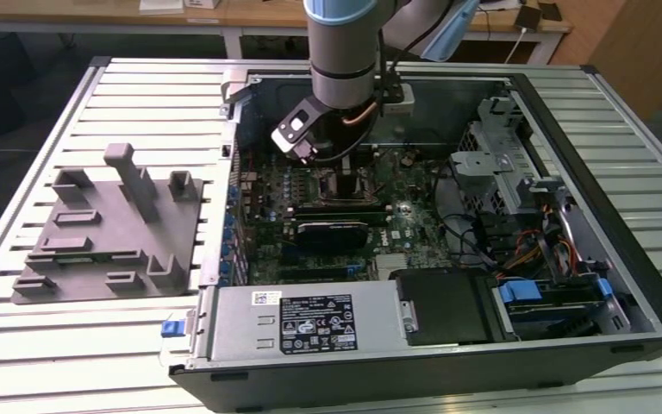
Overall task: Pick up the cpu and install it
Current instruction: 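Place the cpu into insertion slot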
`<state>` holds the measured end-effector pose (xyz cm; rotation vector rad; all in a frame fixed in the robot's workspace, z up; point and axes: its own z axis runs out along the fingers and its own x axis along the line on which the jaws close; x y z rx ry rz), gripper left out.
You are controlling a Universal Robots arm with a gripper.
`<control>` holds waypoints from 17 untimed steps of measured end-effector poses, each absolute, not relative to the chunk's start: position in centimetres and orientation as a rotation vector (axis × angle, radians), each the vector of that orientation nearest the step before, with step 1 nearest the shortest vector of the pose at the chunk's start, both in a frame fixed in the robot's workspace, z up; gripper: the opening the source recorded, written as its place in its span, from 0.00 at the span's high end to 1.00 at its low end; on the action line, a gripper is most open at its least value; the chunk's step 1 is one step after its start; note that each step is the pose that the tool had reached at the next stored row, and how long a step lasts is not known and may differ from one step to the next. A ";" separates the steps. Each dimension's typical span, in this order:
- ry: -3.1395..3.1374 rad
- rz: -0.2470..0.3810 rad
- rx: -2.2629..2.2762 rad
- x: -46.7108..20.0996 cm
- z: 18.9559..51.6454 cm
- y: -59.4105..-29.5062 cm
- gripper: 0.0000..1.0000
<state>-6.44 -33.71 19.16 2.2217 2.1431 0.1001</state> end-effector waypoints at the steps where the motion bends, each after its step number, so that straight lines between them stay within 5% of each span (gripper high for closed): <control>1: 2.143 0.100 2.222 -6.4 19.2 -33.7 0.46; 17: 2.143 0.100 2.222 -6.4 19.2 -33.7 0.38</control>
